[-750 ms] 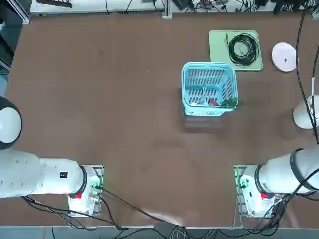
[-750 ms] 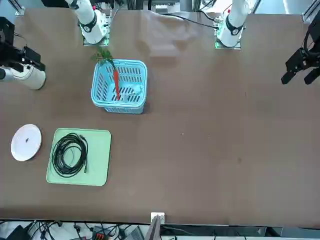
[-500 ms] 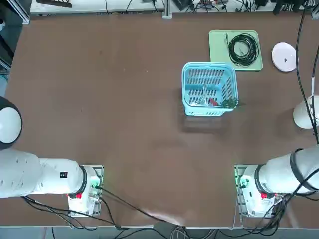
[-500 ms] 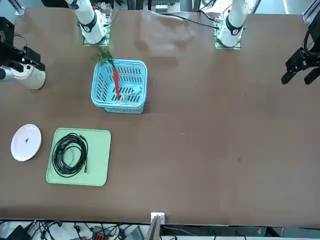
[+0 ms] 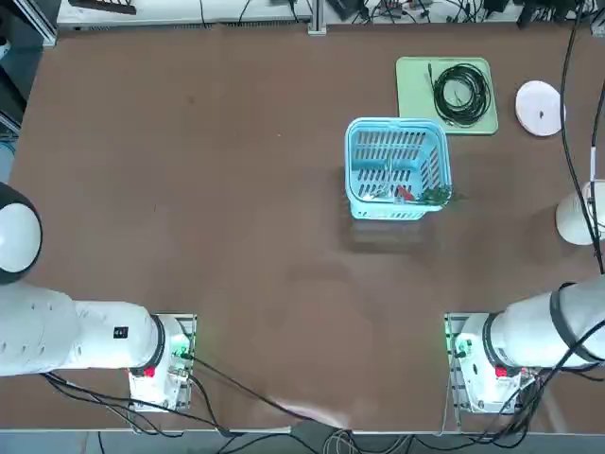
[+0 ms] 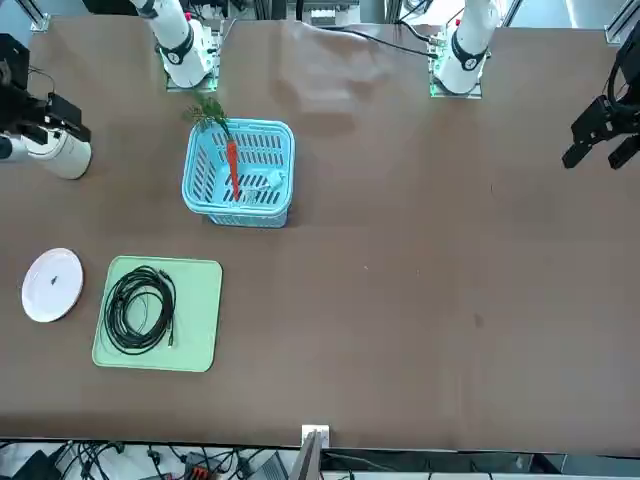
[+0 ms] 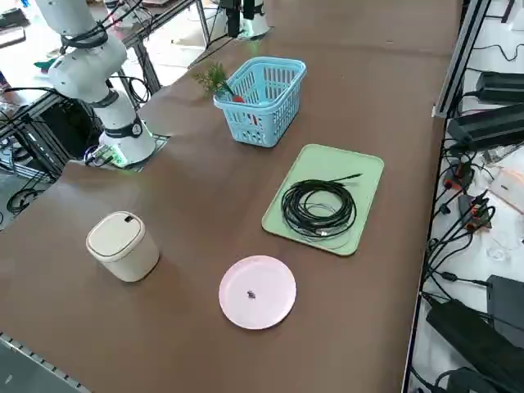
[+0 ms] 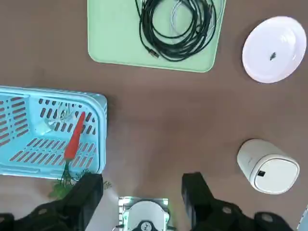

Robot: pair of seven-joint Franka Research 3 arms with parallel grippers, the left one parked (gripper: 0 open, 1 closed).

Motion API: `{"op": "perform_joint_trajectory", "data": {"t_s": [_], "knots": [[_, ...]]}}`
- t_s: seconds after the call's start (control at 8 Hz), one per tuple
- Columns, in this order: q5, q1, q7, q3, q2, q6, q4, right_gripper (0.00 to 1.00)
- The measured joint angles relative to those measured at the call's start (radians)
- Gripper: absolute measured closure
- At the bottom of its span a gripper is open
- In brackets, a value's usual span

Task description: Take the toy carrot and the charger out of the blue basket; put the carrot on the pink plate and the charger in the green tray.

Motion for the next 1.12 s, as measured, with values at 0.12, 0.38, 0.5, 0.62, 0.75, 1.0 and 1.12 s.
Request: {"op": "perform_joint_trajectory", "data": {"t_s": [0.12,0.38,0.5,0.62,0.75,1.0,1.12], "knots": [[0.002,0.004,0.000,0.004,0.000,-0.012,-0.019,0.00],[0.020,0.027,0.003,0.009,-0.014,-0.005,-0.086,0.00],[0.025,0.050,0.030,0.011,-0.043,0.030,-0.145,0.00],[0.027,0.075,0.072,0.012,-0.090,0.090,-0.228,0.00],[0.029,0.106,0.127,0.014,-0.147,0.166,-0.328,0.00],[0.031,0.211,0.278,0.018,-0.229,0.325,-0.515,0.00],[0.031,0.265,0.343,0.020,-0.242,0.400,-0.587,0.00]]}}
